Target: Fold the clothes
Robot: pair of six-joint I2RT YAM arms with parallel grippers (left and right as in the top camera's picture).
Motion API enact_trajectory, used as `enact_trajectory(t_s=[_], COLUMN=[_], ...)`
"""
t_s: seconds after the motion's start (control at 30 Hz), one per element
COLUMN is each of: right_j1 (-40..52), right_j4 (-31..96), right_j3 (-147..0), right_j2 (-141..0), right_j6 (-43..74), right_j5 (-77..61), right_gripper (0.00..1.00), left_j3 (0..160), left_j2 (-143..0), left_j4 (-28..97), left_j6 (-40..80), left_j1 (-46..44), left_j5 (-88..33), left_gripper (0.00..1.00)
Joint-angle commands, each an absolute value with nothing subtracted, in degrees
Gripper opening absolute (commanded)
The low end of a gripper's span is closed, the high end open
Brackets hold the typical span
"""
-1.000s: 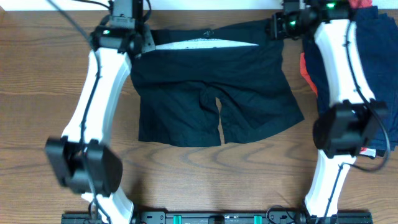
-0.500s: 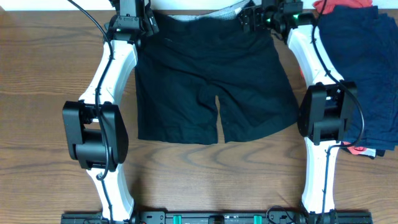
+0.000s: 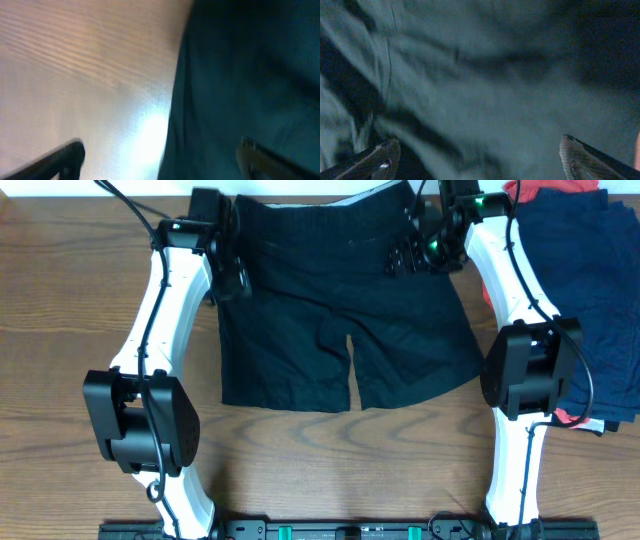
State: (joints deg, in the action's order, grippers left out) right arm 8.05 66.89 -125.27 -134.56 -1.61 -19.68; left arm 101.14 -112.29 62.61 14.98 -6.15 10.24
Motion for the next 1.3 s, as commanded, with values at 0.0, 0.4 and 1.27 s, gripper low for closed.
enact_trajectory(t_s=[0.0, 0.4, 1.27], right_j1=[8.40, 15.75, 31.66], right_j4=[69.82, 63.24, 63.07], right_j3=[-124.79, -122.56, -122.43], right_j2=[-132.44, -132.49, -142.08], right_j6=[-2.00, -1.37, 7.25], right_j5=[-18.63, -17.30, -2.35], right_gripper=[0.99, 0.99, 0.88], left_j3=[99.85, 93.01, 93.01], left_j2=[-112.09, -111.90, -111.92], left_j4=[65.56, 61.01, 55.96], left_j6=[15.03, 14.96, 8.14], left_j1=[-6.07, -5.15, 7.94], left_j5=[6.90, 6.81, 6.76], left_gripper=[0.98, 0.98, 0.98])
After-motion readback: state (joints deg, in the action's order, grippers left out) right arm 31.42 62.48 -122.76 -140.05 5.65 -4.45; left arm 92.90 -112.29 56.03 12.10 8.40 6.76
